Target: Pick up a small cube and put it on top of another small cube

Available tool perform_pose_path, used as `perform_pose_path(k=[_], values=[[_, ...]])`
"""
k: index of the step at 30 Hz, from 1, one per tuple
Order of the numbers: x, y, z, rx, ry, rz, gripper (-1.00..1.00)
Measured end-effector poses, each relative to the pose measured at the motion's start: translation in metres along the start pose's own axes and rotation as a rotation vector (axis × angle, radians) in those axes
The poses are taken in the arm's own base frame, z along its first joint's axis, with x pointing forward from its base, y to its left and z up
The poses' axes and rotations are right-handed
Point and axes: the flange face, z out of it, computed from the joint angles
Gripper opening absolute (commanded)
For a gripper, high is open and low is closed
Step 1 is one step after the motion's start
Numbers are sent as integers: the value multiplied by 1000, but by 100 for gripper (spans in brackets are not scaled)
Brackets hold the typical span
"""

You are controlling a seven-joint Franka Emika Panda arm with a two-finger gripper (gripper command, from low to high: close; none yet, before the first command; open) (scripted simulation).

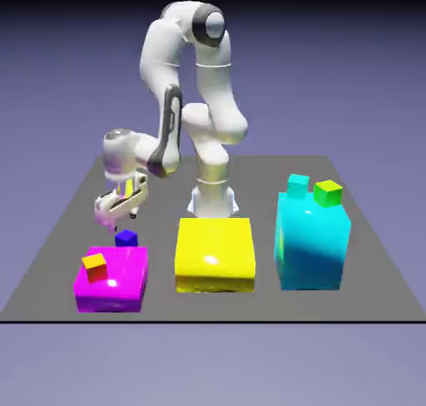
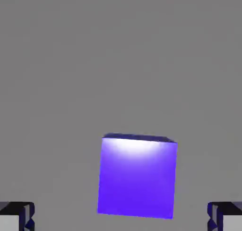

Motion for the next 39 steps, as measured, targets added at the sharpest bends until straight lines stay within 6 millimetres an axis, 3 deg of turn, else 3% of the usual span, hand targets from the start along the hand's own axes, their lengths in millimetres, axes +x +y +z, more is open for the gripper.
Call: perform_pose_path(k=[1, 7, 8, 10, 18, 19, 20, 21, 22, 23, 26, 30, 33, 35, 37, 39], values=[[-16, 9, 8, 1, 0, -52, 0], [-15, 8, 61, 1, 0, -46, 0], [-14, 9, 70, 1, -1, -46, -100], [-14, 9, 70, 1, -1, -46, -100], [-14, 8, 0, 2, -1, -46, -100], [-14, 8, 0, 2, -1, -46, -100], [-21, 1, -11, 3, -6, -77, -100], [-59, 17, -22, 5, -13, -210, -100], [-104, 46, -35, 8, -20, -373, -100], [-117, 48, -47, 9, -25, -424, -100], [-181, 99, -87, 14, -41, -698, -100], [-245, 201, -144, 20, -58, -1082, -100], [-268, 296, -187, 23, -65, -1377, -100], [-268, 363, -215, 25, -66, -1577, -100], [-256, 432, -241, 27, -62, -1780, -100], [-231, 501, -266, 29, -53, -1985, -100]])
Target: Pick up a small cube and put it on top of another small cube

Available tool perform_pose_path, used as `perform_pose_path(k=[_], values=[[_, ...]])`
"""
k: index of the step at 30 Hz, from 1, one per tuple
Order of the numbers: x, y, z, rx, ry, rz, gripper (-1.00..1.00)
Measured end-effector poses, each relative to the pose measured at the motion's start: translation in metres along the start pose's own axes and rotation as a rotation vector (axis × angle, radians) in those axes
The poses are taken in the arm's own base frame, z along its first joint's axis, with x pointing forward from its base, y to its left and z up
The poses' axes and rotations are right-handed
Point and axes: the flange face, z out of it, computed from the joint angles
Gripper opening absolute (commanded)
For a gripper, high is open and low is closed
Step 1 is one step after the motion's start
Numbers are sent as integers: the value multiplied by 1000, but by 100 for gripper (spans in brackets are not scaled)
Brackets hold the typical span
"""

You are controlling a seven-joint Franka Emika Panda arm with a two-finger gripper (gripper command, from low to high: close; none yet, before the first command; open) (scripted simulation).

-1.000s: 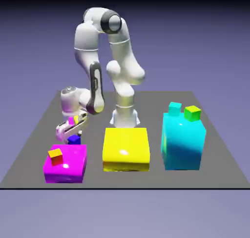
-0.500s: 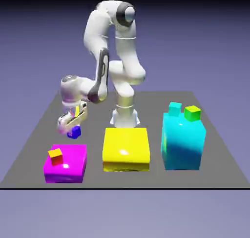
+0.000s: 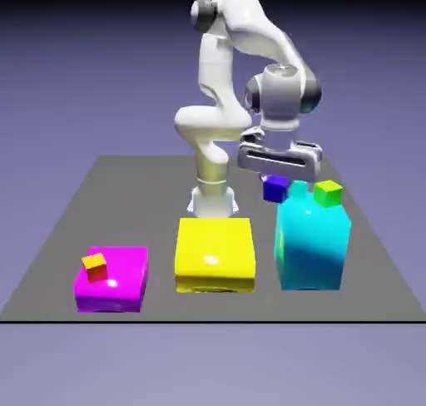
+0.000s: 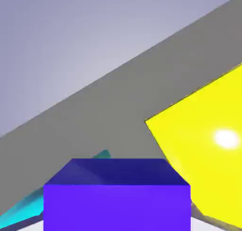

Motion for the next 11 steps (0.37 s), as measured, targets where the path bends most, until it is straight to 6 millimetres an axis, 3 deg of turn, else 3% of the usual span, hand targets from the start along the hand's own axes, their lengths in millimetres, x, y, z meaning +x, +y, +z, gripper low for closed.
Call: perform_pose_path(k=[2, 4, 8, 9, 11], values=[[-75, 7, -22, -12, 4, -208, -100], [-75, 7, -22, -12, 4, -208, -100], [-74, 7, 40, -12, 4, -208, -100], [-75, 8, 48, -12, 4, -208, 100], [-74, 8, 48, -13, 6, -208, 100]])
